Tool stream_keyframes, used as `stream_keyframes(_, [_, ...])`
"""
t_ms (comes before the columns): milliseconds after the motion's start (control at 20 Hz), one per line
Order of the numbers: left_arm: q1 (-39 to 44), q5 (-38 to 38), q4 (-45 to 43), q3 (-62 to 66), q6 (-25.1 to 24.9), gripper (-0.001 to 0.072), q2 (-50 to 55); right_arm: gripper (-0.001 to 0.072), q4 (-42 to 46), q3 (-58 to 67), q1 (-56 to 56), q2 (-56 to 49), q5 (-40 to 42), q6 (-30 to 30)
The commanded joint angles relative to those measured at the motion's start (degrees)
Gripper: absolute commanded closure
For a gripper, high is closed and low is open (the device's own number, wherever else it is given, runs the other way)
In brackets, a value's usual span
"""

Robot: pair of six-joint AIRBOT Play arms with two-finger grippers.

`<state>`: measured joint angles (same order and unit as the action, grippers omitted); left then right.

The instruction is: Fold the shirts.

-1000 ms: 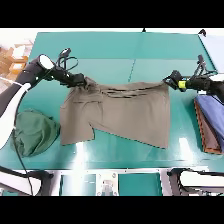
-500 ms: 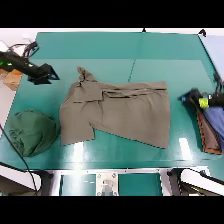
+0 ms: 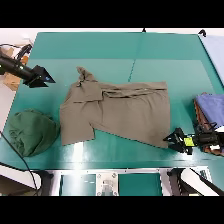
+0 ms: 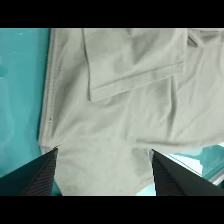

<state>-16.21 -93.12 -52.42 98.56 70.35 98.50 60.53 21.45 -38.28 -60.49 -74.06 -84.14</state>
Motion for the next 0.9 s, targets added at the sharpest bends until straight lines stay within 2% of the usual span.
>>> stream_keyframes(0, [-0.20, -0.31, 0.92, 0.00, -1.44, 0.0055, 0.04, 0.0267, -3.67, -3.21, 1.33, -1.36, 8.70, 3.56])
stream_keyframes(100, [-0.20, -0.46, 0.96, 0.00, -1.46, 0.0056, 0.02, 0.0302, -8.02, -3.21, 2.93, -2.54, 10.56, 5.99])
stream_keyframes(150, [-0.20, -0.46, 0.96, 0.00, -1.57, 0.0056, 0.04, 0.0344, -9.66, -3.19, 3.56, -2.75, 10.64, 7.17])
stream_keyframes(200, [-0.20, -0.42, 0.98, 0.00, -1.88, 0.0055, 0.04, 0.0465, -11.19, -3.10, 3.93, -2.80, 10.60, 8.39])
stream_keyframes(250, [-0.20, -0.44, 0.98, 0.00, -1.88, 0.0056, 0.04, 0.0659, -12.33, -2.82, 3.82, -2.78, 10.25, 9.49])
stream_keyframes(300, [-0.20, -0.55, 0.94, 0.00, -1.88, 0.0056, 0.04, 0.0694, -11.91, -1.66, 3.80, -2.78, 10.01, 9.62])
stream_keyframes(400, [-0.20, -1.57, 0.92, 0.00, -1.86, 0.0055, 0.02, 0.0696, -9.35, 3.48, 3.72, -2.78, 10.03, 8.70])
stream_keyframes(600, [-0.20, -3.32, 0.81, -3.08, -1.81, 0.0056, 0.02, 0.0696, -0.83, 18.53, -0.31, -4.28, 9.60, 3.04])
stream_keyframes(850, [0.57, -1.20, 4.96, -20.76, -1.92, 0.0056, 0.02, 0.0696, -0.74, 22.99, -1.64, -8.94, 7.78, 4.81])
